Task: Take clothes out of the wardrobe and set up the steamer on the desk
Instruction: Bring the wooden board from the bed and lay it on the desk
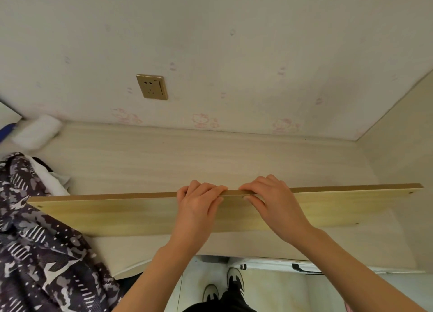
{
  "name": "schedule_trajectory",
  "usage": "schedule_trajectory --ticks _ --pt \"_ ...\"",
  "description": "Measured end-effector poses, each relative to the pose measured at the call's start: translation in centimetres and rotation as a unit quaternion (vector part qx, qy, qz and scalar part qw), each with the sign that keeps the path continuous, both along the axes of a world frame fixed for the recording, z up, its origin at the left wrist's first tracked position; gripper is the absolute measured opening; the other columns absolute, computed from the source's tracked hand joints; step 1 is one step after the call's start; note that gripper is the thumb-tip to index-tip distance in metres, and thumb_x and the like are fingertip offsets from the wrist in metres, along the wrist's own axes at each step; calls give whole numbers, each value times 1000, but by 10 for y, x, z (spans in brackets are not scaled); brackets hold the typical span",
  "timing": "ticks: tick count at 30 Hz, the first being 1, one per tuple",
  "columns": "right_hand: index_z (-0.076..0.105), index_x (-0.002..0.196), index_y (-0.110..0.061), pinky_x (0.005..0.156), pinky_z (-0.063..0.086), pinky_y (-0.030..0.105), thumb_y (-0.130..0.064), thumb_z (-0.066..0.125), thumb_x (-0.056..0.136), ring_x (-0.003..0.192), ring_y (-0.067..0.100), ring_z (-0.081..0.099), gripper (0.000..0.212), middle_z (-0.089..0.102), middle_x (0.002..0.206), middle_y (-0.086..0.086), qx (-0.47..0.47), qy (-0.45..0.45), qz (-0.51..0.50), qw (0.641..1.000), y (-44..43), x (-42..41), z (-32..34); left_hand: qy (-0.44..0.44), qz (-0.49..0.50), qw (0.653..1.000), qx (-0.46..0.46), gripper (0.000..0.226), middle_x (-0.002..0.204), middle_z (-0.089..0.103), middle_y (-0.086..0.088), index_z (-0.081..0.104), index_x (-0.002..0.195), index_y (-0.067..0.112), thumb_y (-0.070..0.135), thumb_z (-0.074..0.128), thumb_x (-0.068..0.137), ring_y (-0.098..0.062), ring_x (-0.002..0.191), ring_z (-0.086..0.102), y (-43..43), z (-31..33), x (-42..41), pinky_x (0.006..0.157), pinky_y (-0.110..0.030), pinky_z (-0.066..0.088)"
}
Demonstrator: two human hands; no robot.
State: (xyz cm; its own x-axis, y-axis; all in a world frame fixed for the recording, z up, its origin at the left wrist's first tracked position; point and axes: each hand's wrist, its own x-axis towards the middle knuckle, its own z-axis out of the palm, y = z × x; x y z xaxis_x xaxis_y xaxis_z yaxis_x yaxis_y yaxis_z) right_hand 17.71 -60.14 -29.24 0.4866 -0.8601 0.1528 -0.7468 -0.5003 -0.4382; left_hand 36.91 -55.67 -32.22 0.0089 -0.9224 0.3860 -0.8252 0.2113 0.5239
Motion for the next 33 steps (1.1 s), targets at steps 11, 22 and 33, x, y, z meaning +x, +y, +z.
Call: schedule_trajectory --ticks 11,22,33 --pt "63 116 -27 90 42 36 -29 53 94 102 14 51 24 63 109 -9 68 29 7 997 -58 11 2 -84 -3 996 -35 28 100 69 10 70 111 21 27 51 91 -18 93 59 -51 -8 12 89 -34 34" --pt "49 127 -22 94 37 36 -42 58 87 113 19 48 45 55 121 -2 76 149 32 985 -135 32 -32 -147 38 978 140 77 161 13 -2 26 151 18 17 65 85 -28 148 8 -49 -79 20 115 -50 22" --pt "44 130 -15 93 43 41 -49 70 77 114 28 48 69 49 126 9 187 225 29 956 -178 51 -94 -168 84 921 340 69 158 -19 19 -9 148 46 67 16 87 -21 146 -20 -33 -142 26 111 -65 4"
